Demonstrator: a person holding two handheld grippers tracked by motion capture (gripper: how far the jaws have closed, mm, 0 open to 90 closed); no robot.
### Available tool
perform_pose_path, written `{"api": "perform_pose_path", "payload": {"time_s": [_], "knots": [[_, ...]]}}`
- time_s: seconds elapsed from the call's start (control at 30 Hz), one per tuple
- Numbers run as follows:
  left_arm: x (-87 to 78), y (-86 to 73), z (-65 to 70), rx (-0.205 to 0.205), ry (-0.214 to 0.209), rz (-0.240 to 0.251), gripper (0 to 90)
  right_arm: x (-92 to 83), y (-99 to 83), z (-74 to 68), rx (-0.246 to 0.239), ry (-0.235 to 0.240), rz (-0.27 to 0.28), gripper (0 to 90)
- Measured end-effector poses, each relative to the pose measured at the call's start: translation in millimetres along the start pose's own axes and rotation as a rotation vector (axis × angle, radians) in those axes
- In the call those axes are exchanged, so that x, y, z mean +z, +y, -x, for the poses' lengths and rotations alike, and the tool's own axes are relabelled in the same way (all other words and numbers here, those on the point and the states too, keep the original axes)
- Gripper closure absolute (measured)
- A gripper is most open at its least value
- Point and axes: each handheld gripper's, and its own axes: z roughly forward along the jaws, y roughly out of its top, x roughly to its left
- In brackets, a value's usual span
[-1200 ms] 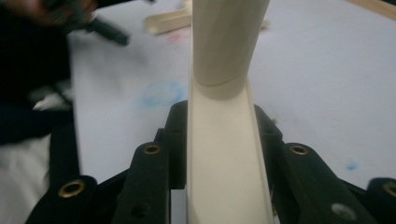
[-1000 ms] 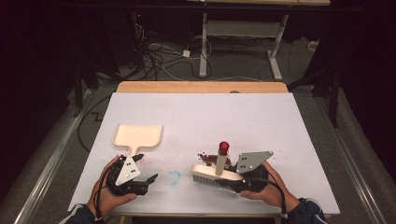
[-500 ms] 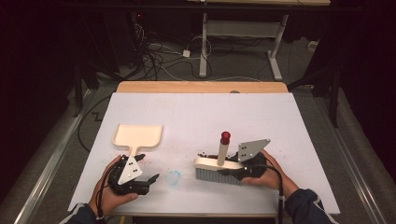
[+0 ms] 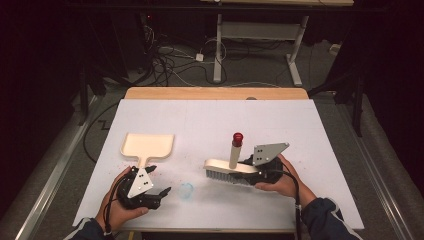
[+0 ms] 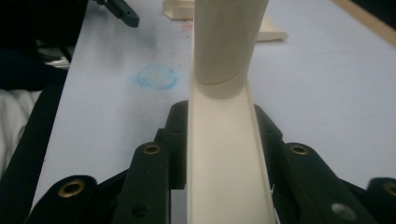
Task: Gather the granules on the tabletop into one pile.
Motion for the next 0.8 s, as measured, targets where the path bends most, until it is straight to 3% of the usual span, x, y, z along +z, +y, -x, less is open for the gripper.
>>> {"api": "perform_pose_path", "payload": {"time_s": [0.13,0.3,0.47,0.6,0.7,0.8], "knots": [[-1.9,-0.2,0.5,0.003,0.002,0.003,19.4,-14.8,1.7,-11.4,0.031,-0.105,0.029,67.7],[-4.1,0.2,0.8,0.011,0.007,0.005,19.4,-27.1,1.0,-24.3,0.099,-0.285,0.040,67.7],[-3.7,0.2,1.1,0.013,0.006,0.005,19.4,-33.1,-11.3,-30.3,0.190,-0.483,-0.009,67.8],[-1.7,1.3,1.4,0.013,0.007,0.002,19.4,-31.3,-22.3,-28.5,0.257,-0.669,-0.093,67.8],[-1.1,2.1,1.8,0.017,0.008,-0.001,19.4,-23.8,-29.7,-24.8,0.311,-0.717,-0.135,67.8],[-0.5,2.3,1.5,0.011,0.007,0.002,19.4,-15.7,-32.0,-23.8,0.333,-0.747,-0.146,67.8]]}}
